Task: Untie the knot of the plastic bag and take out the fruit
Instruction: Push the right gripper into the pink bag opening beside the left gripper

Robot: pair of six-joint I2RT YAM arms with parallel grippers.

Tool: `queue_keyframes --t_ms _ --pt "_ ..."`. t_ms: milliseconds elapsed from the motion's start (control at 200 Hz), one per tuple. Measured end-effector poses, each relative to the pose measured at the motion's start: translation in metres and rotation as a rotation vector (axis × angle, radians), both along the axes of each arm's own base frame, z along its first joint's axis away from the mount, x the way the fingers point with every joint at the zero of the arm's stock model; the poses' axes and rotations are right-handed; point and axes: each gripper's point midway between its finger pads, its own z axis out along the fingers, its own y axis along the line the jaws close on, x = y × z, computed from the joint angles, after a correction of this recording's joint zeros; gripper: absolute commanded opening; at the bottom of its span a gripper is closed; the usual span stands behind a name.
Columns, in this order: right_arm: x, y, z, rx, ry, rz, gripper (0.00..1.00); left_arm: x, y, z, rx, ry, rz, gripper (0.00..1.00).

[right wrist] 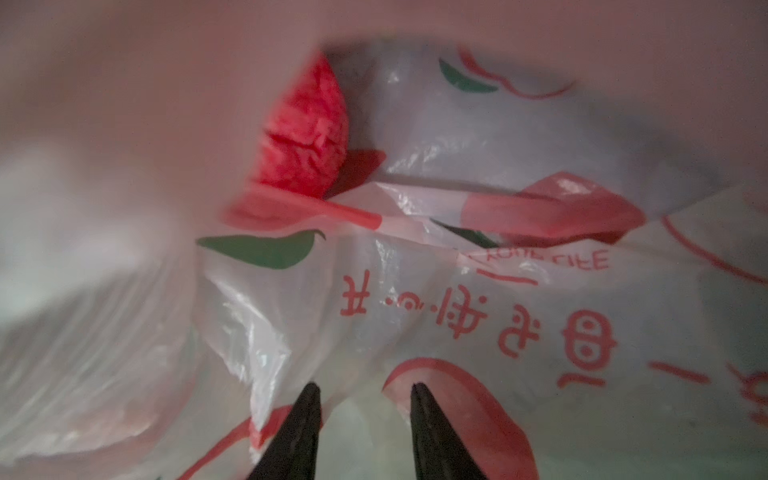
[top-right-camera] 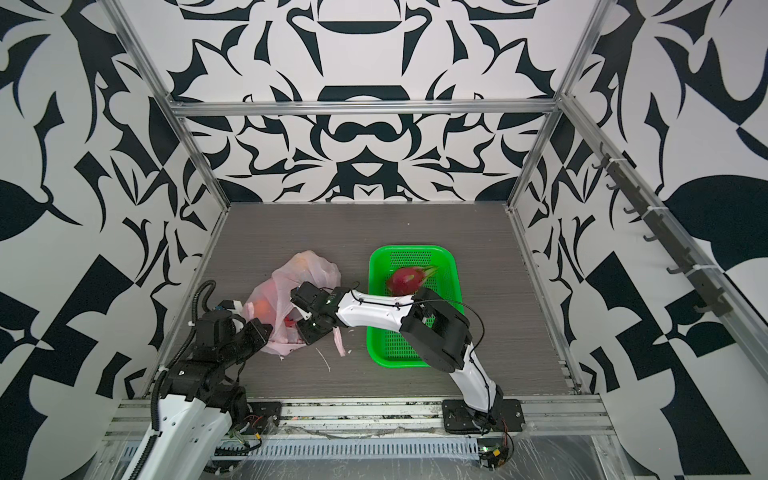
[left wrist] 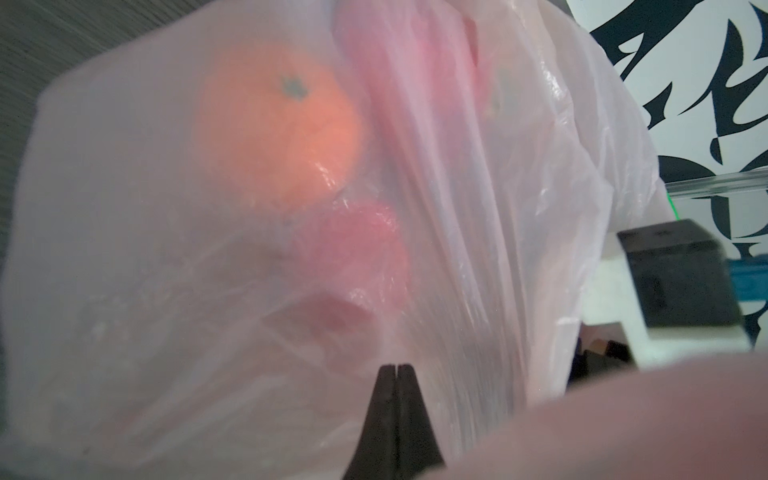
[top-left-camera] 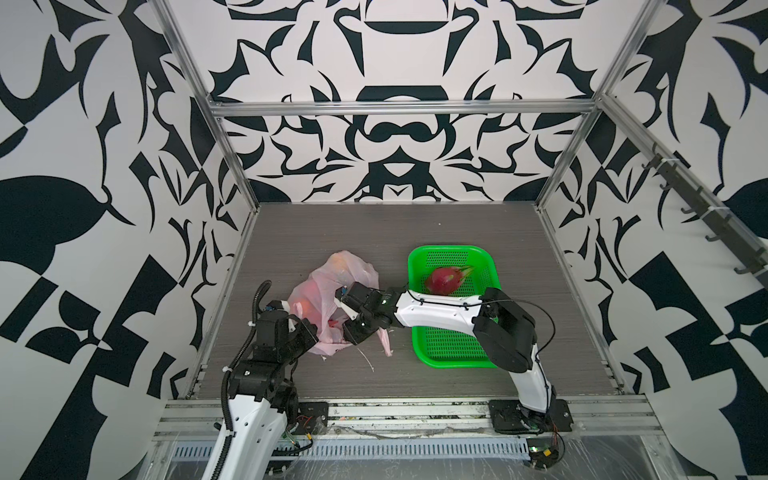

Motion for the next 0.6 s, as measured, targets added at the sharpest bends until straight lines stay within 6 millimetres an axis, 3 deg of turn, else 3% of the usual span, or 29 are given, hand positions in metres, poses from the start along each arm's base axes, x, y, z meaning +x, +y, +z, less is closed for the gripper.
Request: queue_keyframes --t_ms 155,355,595 --pt "-0.002 0.001 -0.003 -0.008 -0.022 -0.003 0.39 0.002 0.002 0.0 0.007 -0.006 0.011 0.0" --pt "0.011 -0.003 -0.008 -0.007 -0.068 -0.114 0.36 0.005 0.005 0.004 0.013 -0.02 0.033 0.0" --pt "0.037 -0.002 0.02 0.063 -0.12 -0.301 0.37 0.017 0.004 0.041 -0.003 -0.116 0.041 0.0"
